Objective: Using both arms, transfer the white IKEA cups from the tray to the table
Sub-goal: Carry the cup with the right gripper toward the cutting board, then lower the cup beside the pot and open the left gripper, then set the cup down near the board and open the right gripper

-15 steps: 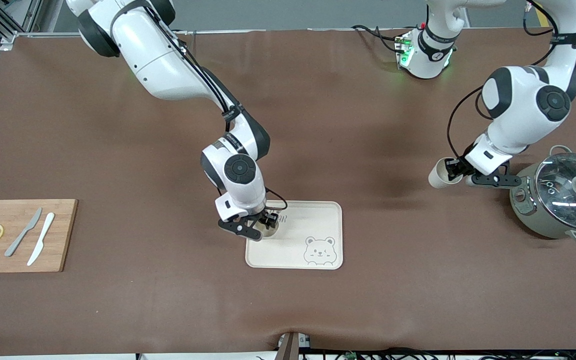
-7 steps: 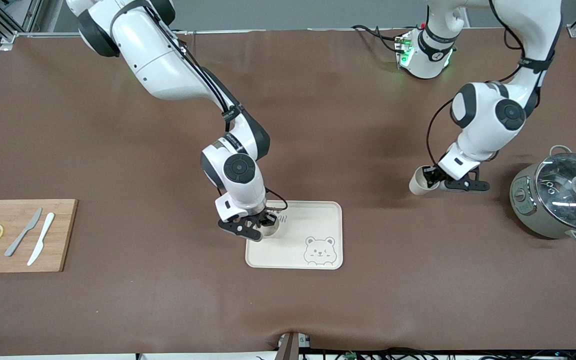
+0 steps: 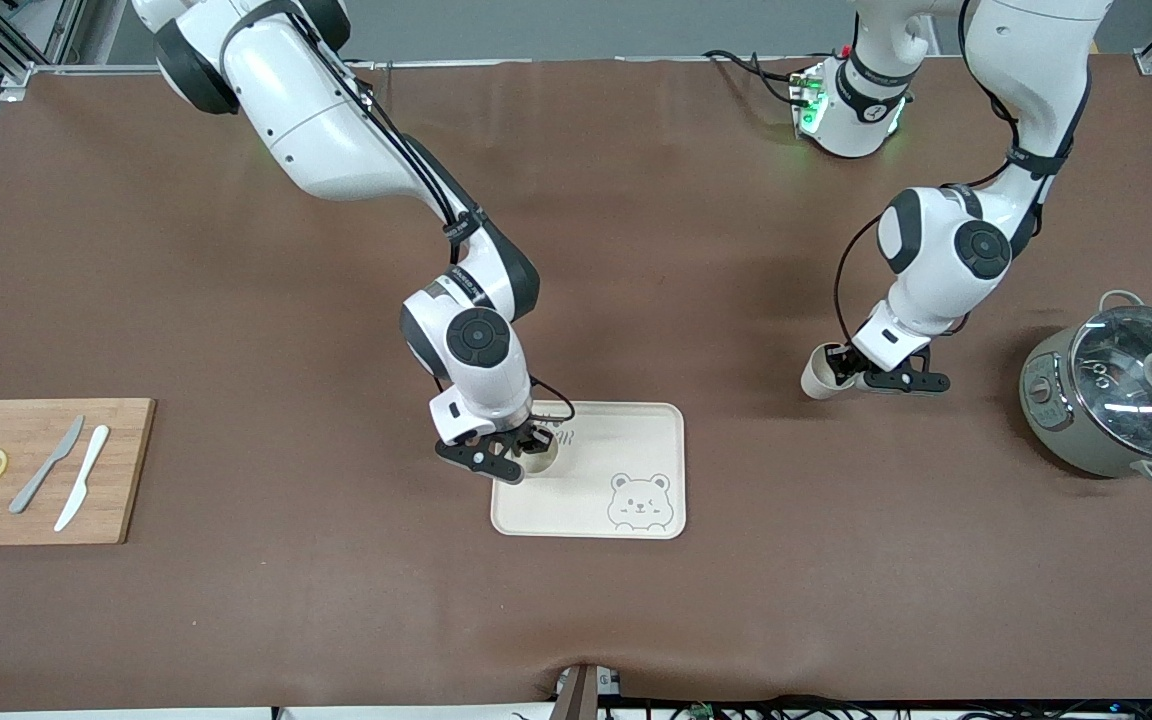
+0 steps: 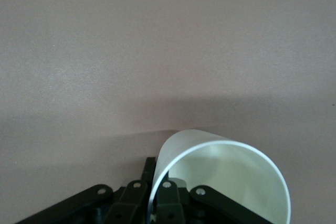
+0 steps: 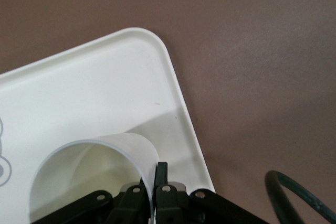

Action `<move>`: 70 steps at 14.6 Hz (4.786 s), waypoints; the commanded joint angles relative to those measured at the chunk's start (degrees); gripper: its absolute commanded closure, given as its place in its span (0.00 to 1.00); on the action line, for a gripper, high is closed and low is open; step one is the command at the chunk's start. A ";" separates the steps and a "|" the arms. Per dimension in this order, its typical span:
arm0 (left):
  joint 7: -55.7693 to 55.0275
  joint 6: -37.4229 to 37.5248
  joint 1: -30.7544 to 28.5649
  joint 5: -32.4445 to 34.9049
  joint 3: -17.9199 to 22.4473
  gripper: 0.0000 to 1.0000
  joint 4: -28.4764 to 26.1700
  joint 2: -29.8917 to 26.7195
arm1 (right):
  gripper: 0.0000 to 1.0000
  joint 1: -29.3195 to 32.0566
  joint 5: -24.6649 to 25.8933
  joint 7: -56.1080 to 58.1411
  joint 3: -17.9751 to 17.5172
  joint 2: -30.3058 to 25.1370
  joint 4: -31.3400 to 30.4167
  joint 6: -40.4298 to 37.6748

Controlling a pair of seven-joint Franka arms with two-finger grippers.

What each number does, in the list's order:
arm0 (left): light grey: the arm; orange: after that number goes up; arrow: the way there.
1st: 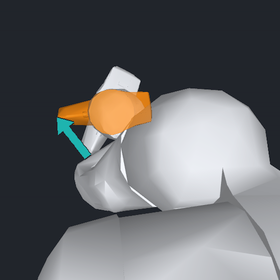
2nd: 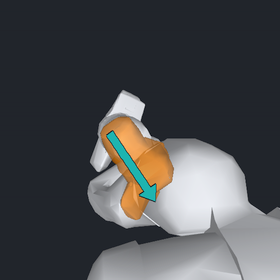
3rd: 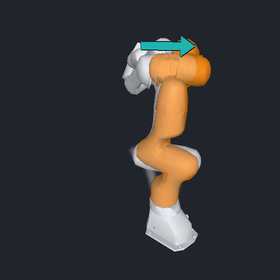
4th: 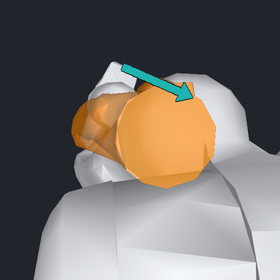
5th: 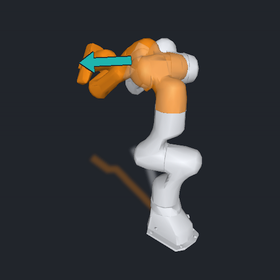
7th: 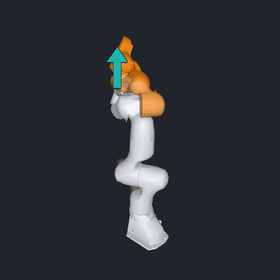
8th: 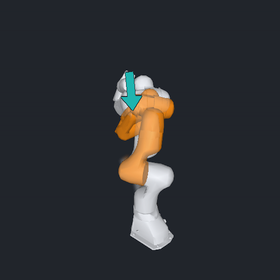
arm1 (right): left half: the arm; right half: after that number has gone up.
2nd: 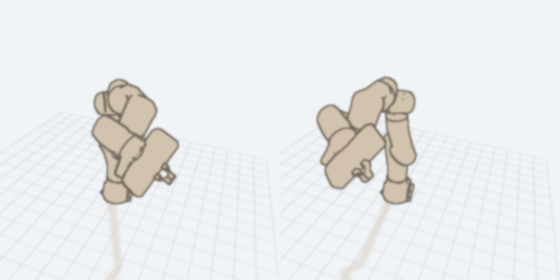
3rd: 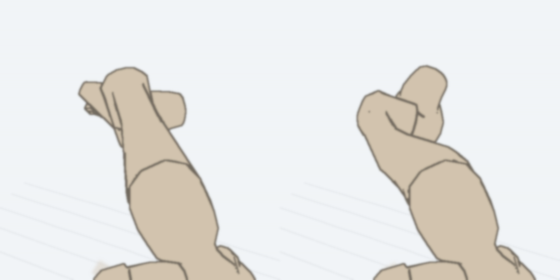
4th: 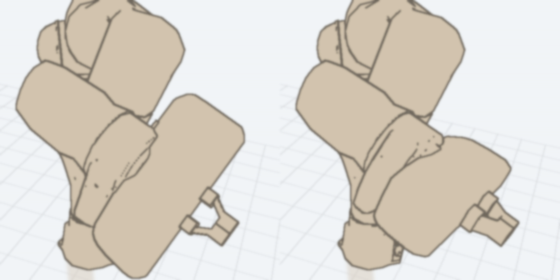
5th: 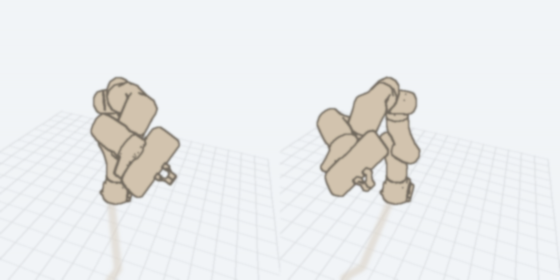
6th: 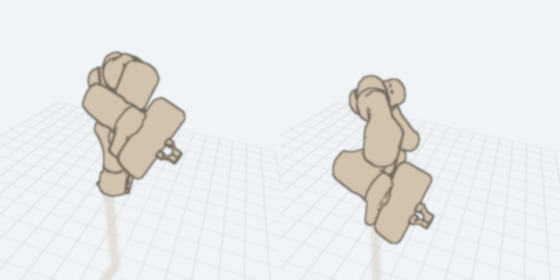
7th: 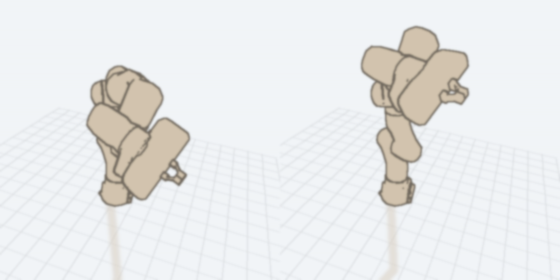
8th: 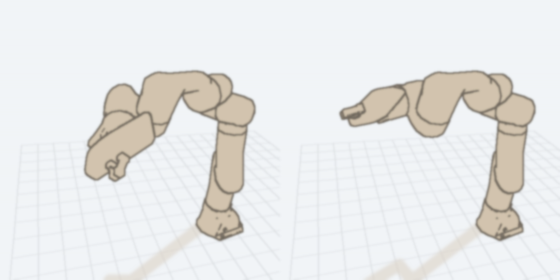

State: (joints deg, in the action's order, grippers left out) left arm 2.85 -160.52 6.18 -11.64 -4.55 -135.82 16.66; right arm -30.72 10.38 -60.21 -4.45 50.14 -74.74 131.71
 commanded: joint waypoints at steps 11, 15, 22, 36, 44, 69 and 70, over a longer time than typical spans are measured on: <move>7.08 -1.20 -6.35 -1.81 -0.55 1.00 -3.49 -0.05 | 1.00 14.70 -6.68 31.26 -0.83 -34.65 -27.71 -12.44; 7.79 -1.20 -6.88 -1.81 -0.55 0.49 -3.66 -0.14 | 1.00 26.03 -16.26 52.95 -0.74 -38.89 -34.23 -12.44; 8.05 -0.68 -6.88 -1.81 -0.55 0.00 -3.58 -1.71 | 1.00 36.78 -16.54 71.99 -0.47 -34.07 -34.95 -7.97; 5.33 13.28 -6.88 -1.46 -0.02 0.00 -1.48 -14.54 | 1.00 39.07 -15.83 80.60 -0.39 -21.41 -35.13 10.32; -0.21 42.87 -9.08 10.84 -0.02 0.00 27.93 -11.40 | 1.00 39.24 -15.83 80.69 -0.39 -19.47 -35.12 13.22; -4.27 69.45 0.59 13.12 2.35 0.00 51.44 -11.65 | 0.00 38.45 -11.88 73.24 -0.30 -19.12 -0.89 -29.26; -3.56 70.94 0.59 14.35 2.35 0.00 51.53 -11.74 | 0.00 38.28 -10.92 72.61 -0.30 -19.47 2.37 -34.01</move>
State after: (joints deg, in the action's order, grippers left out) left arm -2.71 -92.41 6.48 -0.13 -2.29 -84.98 5.24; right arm 7.26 -2.77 15.58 -4.08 30.38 -80.17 106.47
